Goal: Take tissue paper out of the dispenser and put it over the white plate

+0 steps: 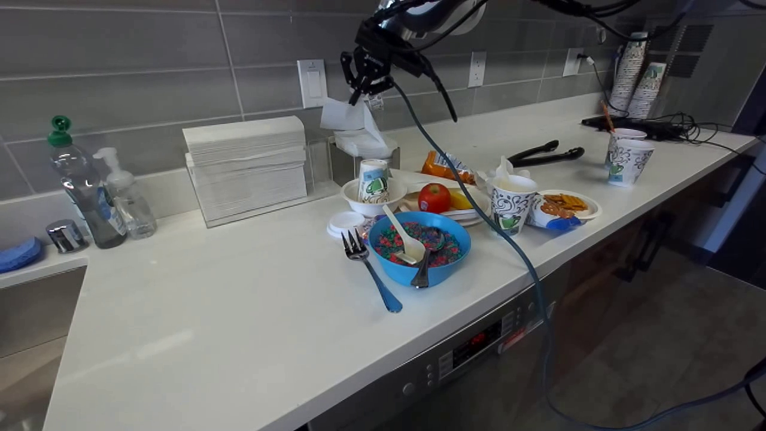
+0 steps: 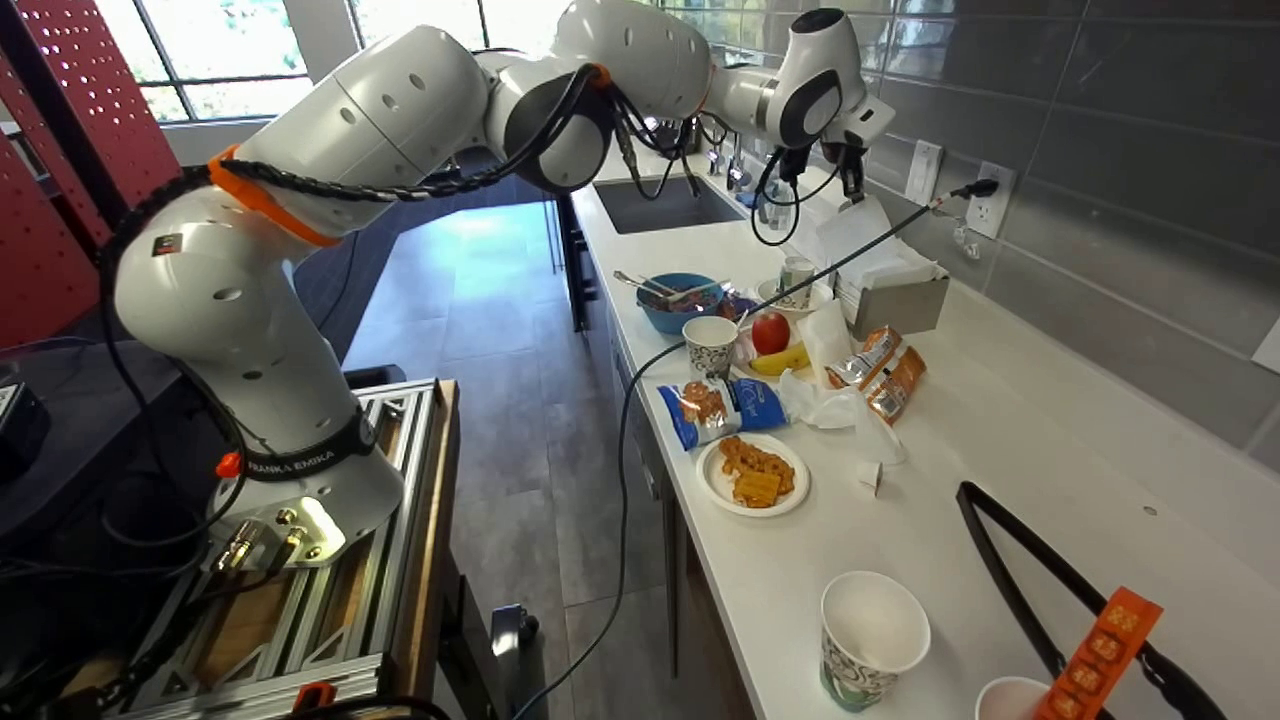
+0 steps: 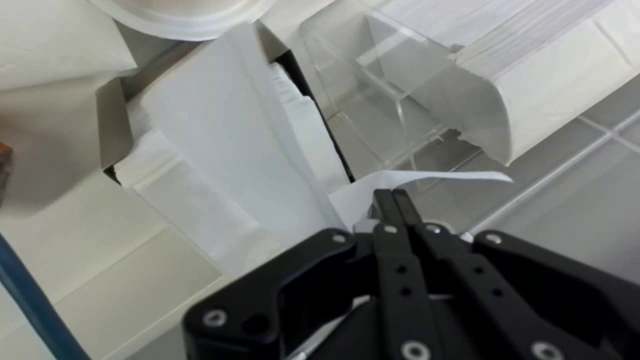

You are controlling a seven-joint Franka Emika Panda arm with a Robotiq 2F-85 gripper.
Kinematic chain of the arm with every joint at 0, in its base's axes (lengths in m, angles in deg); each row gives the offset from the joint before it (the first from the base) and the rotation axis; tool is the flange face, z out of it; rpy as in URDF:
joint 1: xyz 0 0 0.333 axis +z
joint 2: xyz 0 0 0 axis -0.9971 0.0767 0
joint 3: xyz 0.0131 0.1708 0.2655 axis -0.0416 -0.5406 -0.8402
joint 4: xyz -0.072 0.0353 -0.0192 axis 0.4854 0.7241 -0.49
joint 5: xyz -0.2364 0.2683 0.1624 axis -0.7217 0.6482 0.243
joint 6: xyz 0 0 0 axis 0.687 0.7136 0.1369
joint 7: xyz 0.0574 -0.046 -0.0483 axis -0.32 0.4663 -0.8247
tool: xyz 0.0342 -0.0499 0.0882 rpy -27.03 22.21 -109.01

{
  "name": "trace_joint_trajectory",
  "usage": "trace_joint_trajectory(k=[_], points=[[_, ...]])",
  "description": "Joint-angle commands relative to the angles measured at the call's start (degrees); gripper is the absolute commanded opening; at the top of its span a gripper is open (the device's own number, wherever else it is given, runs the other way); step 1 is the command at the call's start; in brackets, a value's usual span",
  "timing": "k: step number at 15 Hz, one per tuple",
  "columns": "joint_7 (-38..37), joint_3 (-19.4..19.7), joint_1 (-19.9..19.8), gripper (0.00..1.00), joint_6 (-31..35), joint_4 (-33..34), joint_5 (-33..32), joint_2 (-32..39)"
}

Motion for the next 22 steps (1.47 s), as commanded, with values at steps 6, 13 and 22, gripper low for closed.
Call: trace_joint_trajectory(k=[6, 13, 22], points=[[-3.4, 0.6, -4.2, 0.00, 10.7, -24.4, -0.5, -17.5], [-16.8, 15.4, -0.3, 0.00, 13.7, -40.4, 4.0, -30.6], [-39.2, 30.2, 0.7, 0.00, 12.3, -65.5, -7.6, -43.5]])
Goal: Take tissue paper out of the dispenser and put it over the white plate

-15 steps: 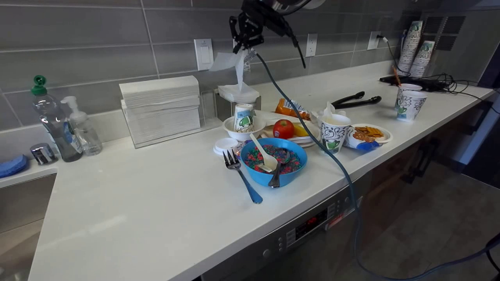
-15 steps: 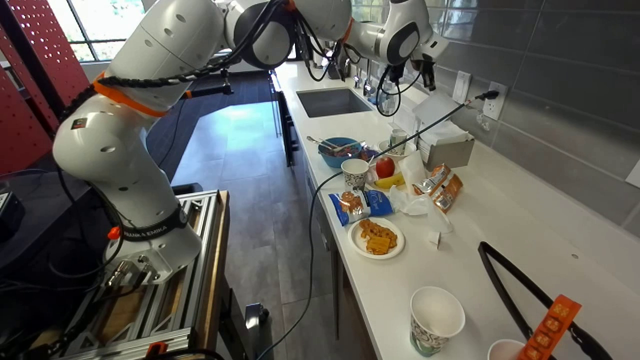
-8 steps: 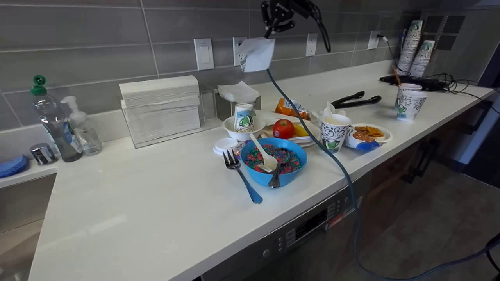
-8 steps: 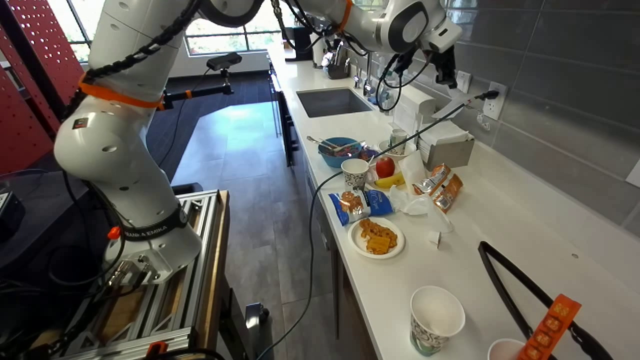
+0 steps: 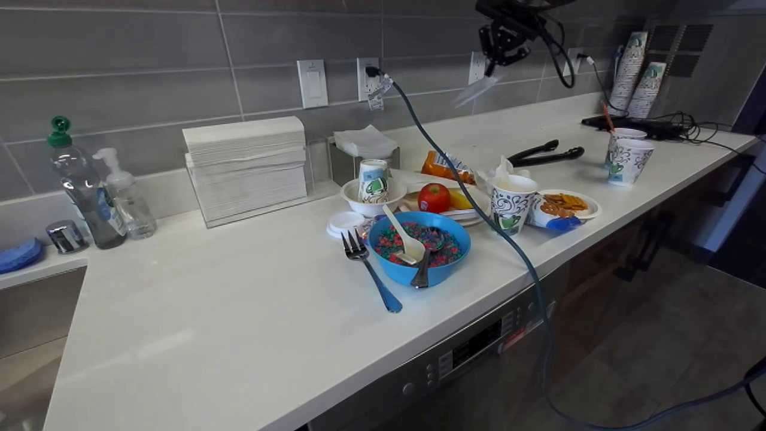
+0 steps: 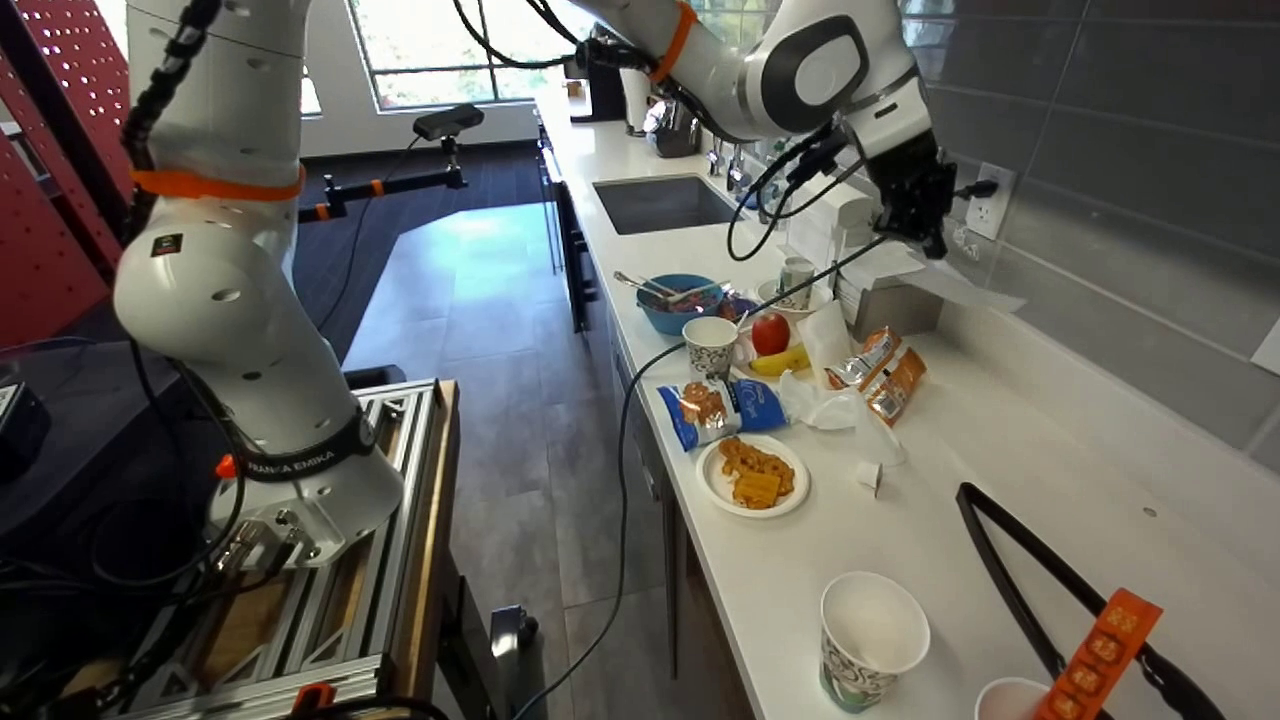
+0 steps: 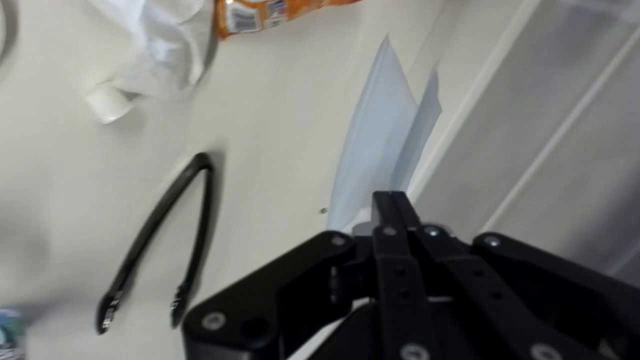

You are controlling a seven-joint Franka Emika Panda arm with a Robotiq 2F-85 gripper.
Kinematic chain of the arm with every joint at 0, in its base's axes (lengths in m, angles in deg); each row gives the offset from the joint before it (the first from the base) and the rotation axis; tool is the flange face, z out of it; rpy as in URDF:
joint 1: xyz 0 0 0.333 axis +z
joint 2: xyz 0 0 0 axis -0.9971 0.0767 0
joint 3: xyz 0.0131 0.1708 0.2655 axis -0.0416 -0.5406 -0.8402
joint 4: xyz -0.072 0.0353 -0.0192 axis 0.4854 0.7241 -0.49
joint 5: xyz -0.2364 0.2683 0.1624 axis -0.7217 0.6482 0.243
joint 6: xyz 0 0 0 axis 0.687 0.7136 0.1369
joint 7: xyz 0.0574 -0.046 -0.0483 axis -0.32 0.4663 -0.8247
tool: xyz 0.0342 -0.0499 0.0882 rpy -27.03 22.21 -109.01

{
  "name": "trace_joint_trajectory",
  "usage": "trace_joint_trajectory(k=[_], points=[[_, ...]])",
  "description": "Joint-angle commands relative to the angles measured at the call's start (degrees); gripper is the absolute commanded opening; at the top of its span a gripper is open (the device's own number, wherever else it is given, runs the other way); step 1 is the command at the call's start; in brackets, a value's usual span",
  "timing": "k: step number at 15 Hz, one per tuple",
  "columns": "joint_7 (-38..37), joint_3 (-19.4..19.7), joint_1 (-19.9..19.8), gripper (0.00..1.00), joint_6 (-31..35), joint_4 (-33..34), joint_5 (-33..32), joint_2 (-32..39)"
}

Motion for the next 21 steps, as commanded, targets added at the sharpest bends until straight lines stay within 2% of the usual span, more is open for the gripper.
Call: trace_joint_trajectory(k=[1, 4, 8, 9, 12, 21], points=[[-9.7, 3.8, 0.0, 0.00, -0.2, -14.4, -5.9, -7.3], [-13.5, 4.1, -2.9, 0.00, -1.4, -23.8, -7.1, -10.4], [-9.3, -0.3, -8.8, 0.00, -2.7, -32.6, 0.7, -12.1], [-10.5, 0.3, -8.5, 0.01, -1.6, -28.4, -3.2, -9.5], [-10.0, -0.9, -9.8, 0.01, -1.6, -31.5, -1.1, -10.4], [-10.6, -2.1, -9.6, 0.00, -2.0, -31.5, -1.0, -10.1]])
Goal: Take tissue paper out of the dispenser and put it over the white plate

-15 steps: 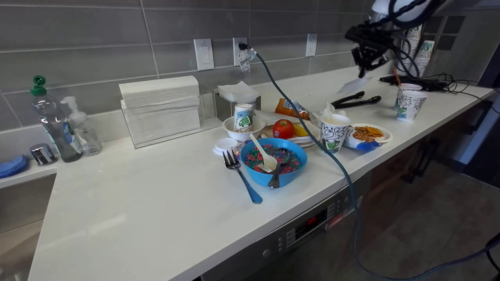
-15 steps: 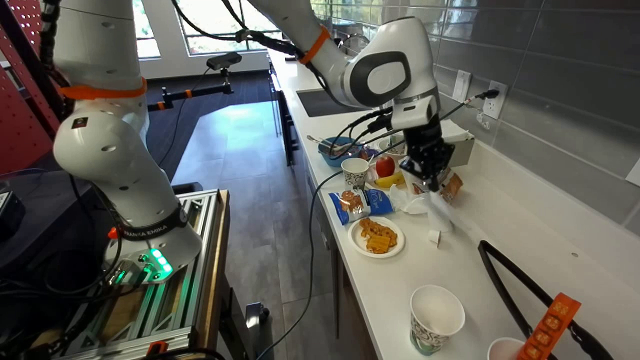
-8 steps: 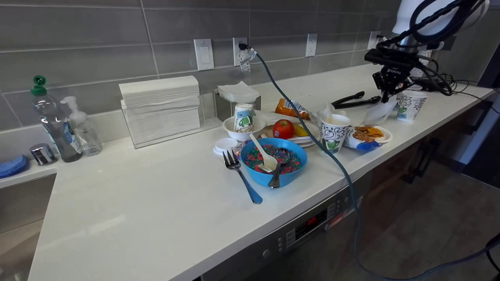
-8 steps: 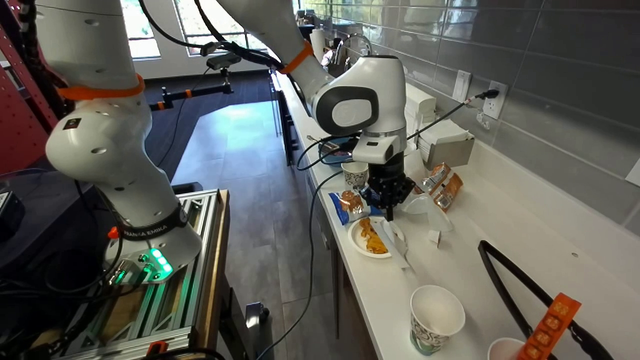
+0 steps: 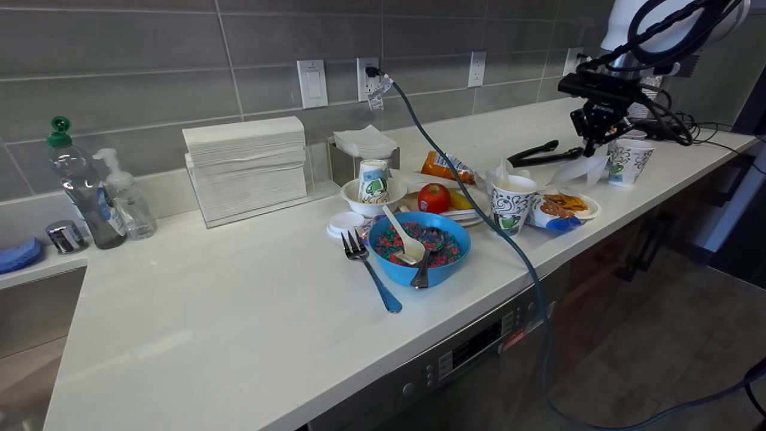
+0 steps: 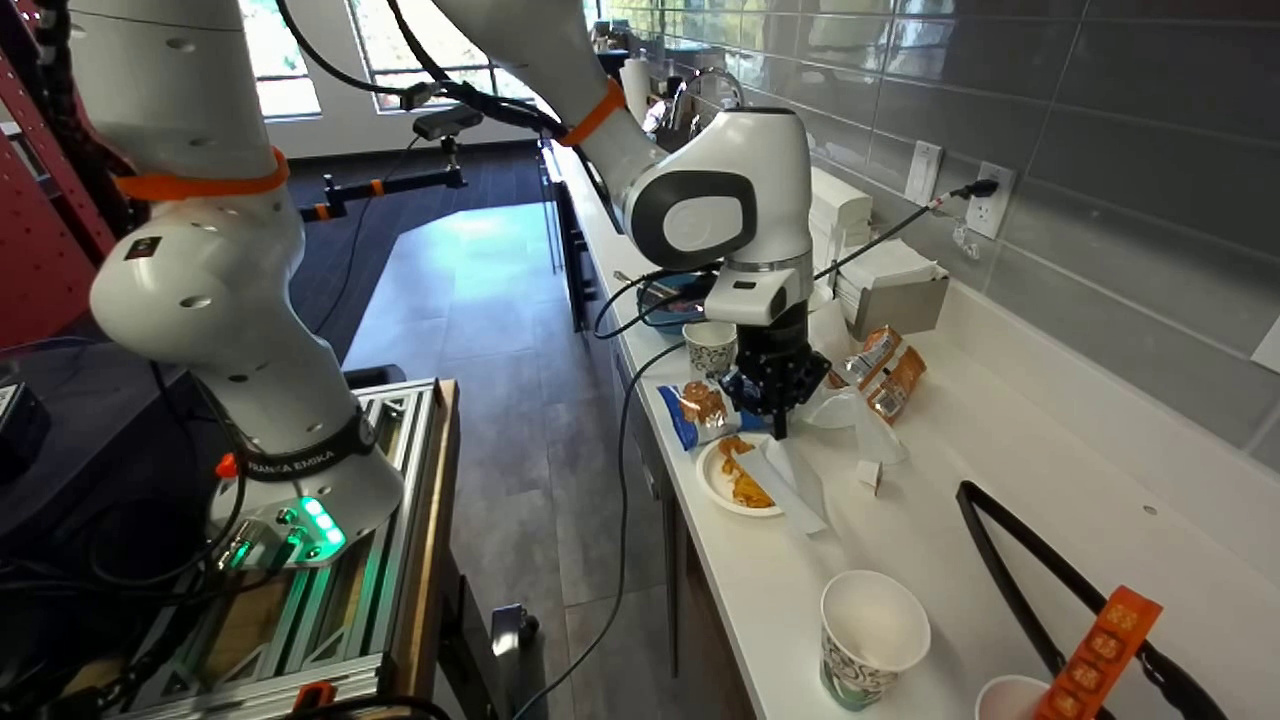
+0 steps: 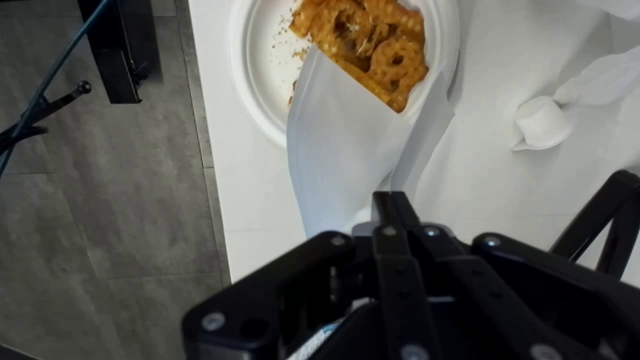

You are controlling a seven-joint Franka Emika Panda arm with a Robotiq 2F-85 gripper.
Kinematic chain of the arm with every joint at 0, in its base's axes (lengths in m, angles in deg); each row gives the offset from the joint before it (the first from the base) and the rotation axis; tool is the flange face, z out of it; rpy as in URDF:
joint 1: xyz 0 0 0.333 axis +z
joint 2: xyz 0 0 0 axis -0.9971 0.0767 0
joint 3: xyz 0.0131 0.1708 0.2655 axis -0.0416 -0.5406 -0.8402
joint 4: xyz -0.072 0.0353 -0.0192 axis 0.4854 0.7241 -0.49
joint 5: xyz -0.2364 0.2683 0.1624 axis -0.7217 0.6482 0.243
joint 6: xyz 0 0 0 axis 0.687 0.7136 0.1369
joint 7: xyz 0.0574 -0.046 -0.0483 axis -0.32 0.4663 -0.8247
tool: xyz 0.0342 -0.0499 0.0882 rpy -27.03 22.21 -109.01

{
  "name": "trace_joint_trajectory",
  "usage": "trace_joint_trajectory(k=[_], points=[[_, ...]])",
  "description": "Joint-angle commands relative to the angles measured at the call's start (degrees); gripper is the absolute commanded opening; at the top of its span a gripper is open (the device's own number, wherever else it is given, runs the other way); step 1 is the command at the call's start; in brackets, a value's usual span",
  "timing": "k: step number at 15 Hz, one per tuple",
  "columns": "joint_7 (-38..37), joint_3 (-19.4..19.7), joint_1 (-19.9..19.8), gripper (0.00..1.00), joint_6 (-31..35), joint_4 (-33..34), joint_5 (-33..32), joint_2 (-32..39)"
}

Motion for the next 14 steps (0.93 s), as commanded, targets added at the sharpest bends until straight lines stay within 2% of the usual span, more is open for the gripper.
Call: trace_joint_trajectory(k=[1, 9, 13, 14], points=[[-0.9, -2.6, -0.6, 0.00, 0.3, 0.0, -0.7, 1.0], [5.2, -9.4, 0.4, 0.00, -0.8, -2.1, 2.1, 2.5], [2.5, -7.7, 1.8, 0.00, -5.0, -2.5, -2.1, 2.5], [1.7, -7.3, 1.8, 0.26, -6.5, -2.3, -2.9, 2.2]])
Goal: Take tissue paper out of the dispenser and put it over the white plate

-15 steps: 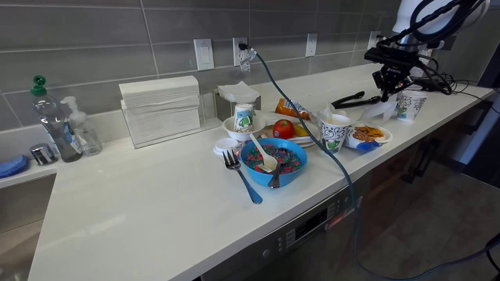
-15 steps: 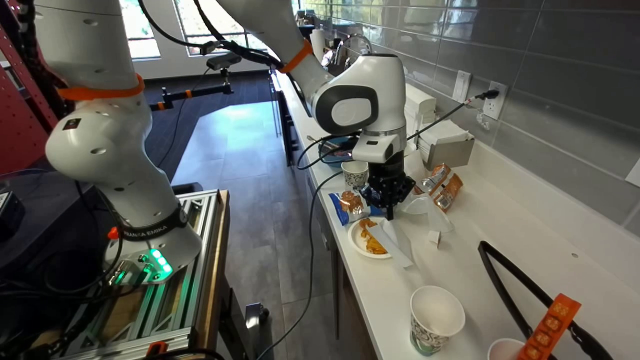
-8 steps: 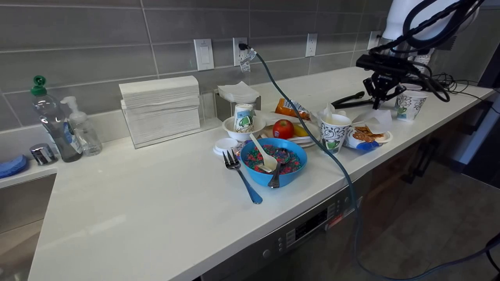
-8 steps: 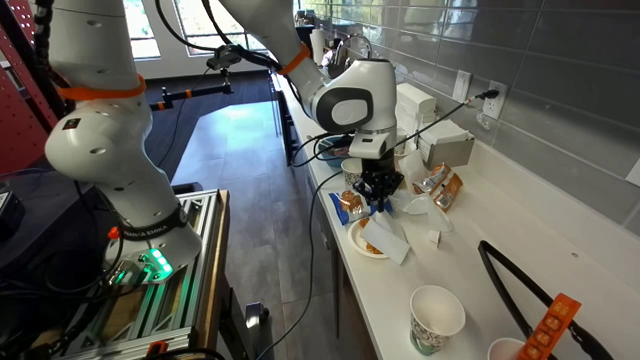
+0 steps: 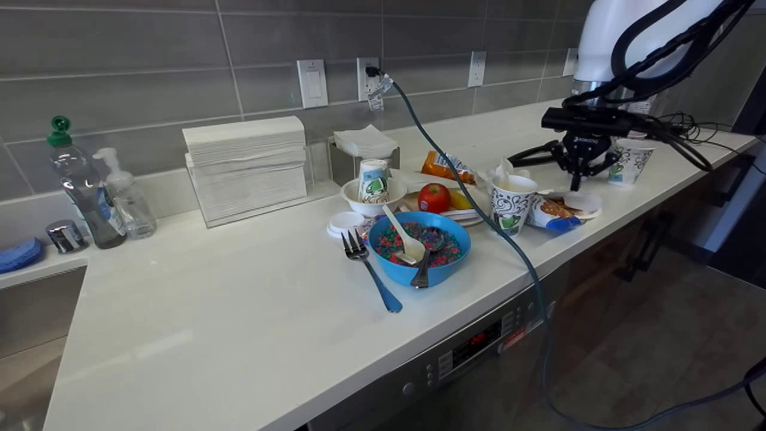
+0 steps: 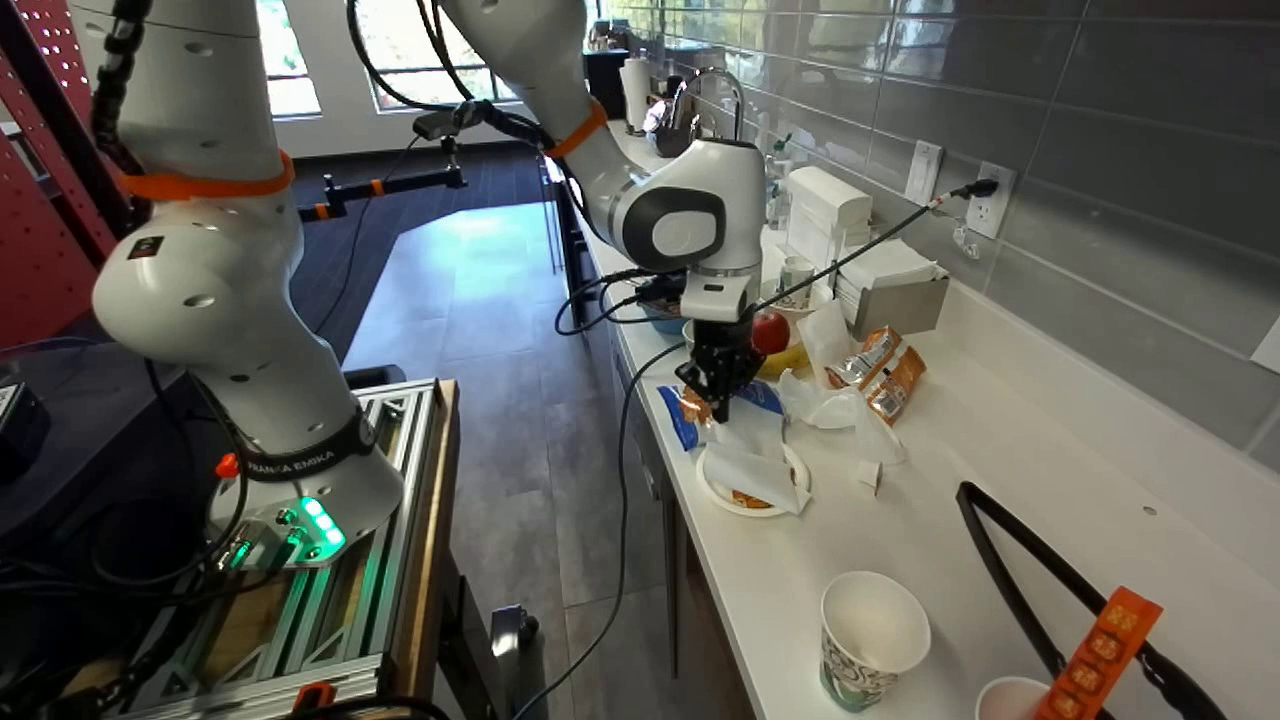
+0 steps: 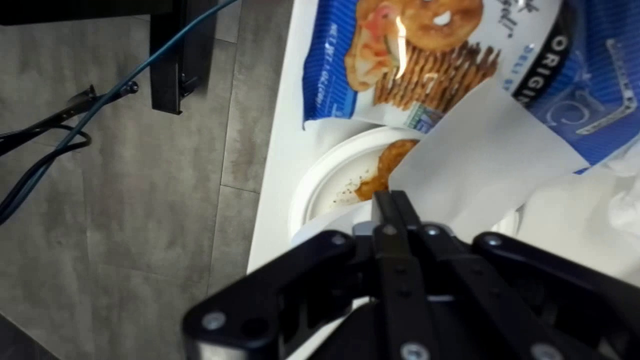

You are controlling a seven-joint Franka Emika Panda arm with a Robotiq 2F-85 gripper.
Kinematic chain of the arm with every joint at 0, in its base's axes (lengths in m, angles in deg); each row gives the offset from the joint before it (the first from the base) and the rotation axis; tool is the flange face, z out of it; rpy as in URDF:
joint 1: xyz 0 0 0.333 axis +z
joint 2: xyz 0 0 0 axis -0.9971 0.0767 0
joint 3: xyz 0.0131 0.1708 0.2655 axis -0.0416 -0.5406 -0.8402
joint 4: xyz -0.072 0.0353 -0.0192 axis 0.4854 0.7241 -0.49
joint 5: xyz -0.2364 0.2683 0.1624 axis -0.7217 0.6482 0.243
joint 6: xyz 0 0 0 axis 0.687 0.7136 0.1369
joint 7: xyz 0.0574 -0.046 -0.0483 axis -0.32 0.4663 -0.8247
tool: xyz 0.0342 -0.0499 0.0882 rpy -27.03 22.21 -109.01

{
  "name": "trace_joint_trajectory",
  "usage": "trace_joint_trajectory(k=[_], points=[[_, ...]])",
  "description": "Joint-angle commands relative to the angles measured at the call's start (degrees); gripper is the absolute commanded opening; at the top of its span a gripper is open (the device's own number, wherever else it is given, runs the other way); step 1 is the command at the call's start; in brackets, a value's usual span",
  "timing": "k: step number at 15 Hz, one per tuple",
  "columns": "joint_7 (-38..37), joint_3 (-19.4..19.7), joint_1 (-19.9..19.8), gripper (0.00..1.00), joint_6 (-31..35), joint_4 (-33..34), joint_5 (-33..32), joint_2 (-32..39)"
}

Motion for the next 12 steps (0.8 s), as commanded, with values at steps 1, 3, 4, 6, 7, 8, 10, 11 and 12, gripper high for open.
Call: trace_joint_trajectory(k=[1, 3, 4, 6, 7, 8, 10, 11, 12], points=[[-3.3, 2.4, 0.7, 0.27, -3.4, -0.3, -4.4, -1.0], [-7.5, 4.3, 0.9, 0.40, 0.8, -1.0, -9.2, -2.5], [-9.2, 5.1, 0.6, 0.47, 4.4, -1.8, -11.4, -4.0], [-11.3, 6.6, 0.3, 0.62, 9.5, -2.6, -15.1, -6.3], [-12.0, 7.1, 0.1, 0.71, 12.4, -3.1, -16.8, -7.5], [-11.3, 7.2, -0.5, 0.78, 15.4, -3.9, -18.1, -8.9], [-7.3, 7.1, -0.6, 0.93, 16.9, -5.7, -16.8, -11.9], [-2.0, 5.6, -1.1, 0.99, 15.1, -7.6, -12.8, -14.2], [3.5, 3.1, -2.8, 1.00, 12.4, -9.2, -10.2, -16.2]])
